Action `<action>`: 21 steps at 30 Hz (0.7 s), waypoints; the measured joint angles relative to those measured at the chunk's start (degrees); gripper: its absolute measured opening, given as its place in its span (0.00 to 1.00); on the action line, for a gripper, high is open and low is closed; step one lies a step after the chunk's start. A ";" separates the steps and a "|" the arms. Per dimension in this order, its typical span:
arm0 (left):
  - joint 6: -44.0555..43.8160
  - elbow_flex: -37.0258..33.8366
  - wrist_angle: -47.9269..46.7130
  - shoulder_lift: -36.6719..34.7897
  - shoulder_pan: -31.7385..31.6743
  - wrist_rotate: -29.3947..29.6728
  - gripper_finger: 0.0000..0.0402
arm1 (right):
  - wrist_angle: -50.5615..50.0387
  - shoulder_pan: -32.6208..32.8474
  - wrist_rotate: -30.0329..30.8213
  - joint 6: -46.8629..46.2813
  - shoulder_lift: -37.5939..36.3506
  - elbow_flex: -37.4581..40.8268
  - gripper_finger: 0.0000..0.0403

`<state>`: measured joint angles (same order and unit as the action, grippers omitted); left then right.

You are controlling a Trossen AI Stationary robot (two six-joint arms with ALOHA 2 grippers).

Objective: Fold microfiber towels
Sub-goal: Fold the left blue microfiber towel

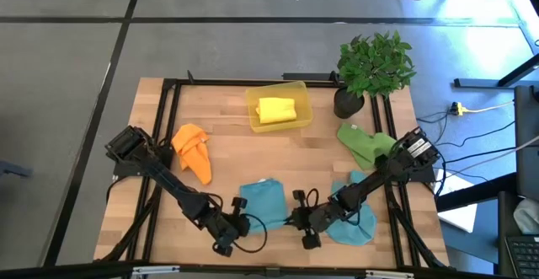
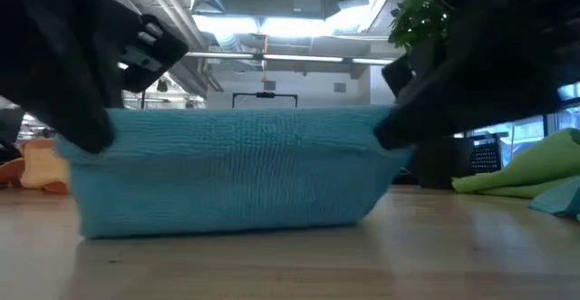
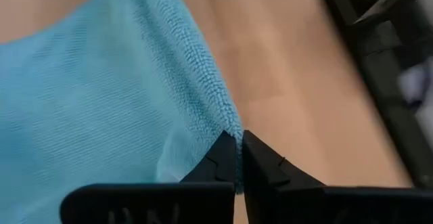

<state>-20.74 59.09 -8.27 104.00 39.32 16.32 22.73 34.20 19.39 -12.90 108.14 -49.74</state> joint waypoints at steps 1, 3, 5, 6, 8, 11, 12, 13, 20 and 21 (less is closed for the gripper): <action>0.05 -0.37 -0.66 -0.48 -0.43 0.45 0.00 | -0.12 -0.20 1.52 0.13 -0.10 0.02 0.02; -0.01 -1.78 -1.23 -1.81 -1.49 0.32 0.00 | -0.53 -1.42 1.83 0.12 -0.11 0.10 0.01; -0.01 -3.50 -0.41 -3.54 -2.39 0.15 0.00 | -1.20 -2.55 1.85 -0.35 -0.11 0.14 0.01; 0.07 -4.33 -0.11 -4.39 -2.70 0.20 0.00 | -1.45 -3.09 1.88 -0.56 -0.11 0.14 0.01; -0.08 -6.12 0.23 -6.31 -3.29 0.49 0.00 | -1.60 -4.30 2.18 -0.73 -0.11 0.14 0.01; -1.36 -8.95 2.51 -8.87 -4.11 0.47 0.00 | -0.49 -5.88 2.09 -0.02 -0.11 0.14 0.01; -1.64 -9.69 4.45 -9.33 -4.22 0.22 0.00 | -0.23 -6.21 1.71 0.08 -0.11 0.14 0.01; -1.99 -10.38 6.46 -9.66 -4.13 -0.05 0.00 | -0.15 -6.39 1.39 0.04 -0.11 0.14 0.01; -9.11 -11.19 12.61 -9.76 -1.13 -2.24 0.00 | 1.93 -1.51 -2.16 -4.94 -0.11 -1.01 0.01; -9.48 -11.19 12.62 -9.76 -0.44 -1.73 0.00 | 1.37 -0.34 -1.31 -4.92 -0.11 -2.05 0.01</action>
<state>-30.23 47.90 4.34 94.24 38.88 14.59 24.11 33.86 18.08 -17.82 108.03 -51.79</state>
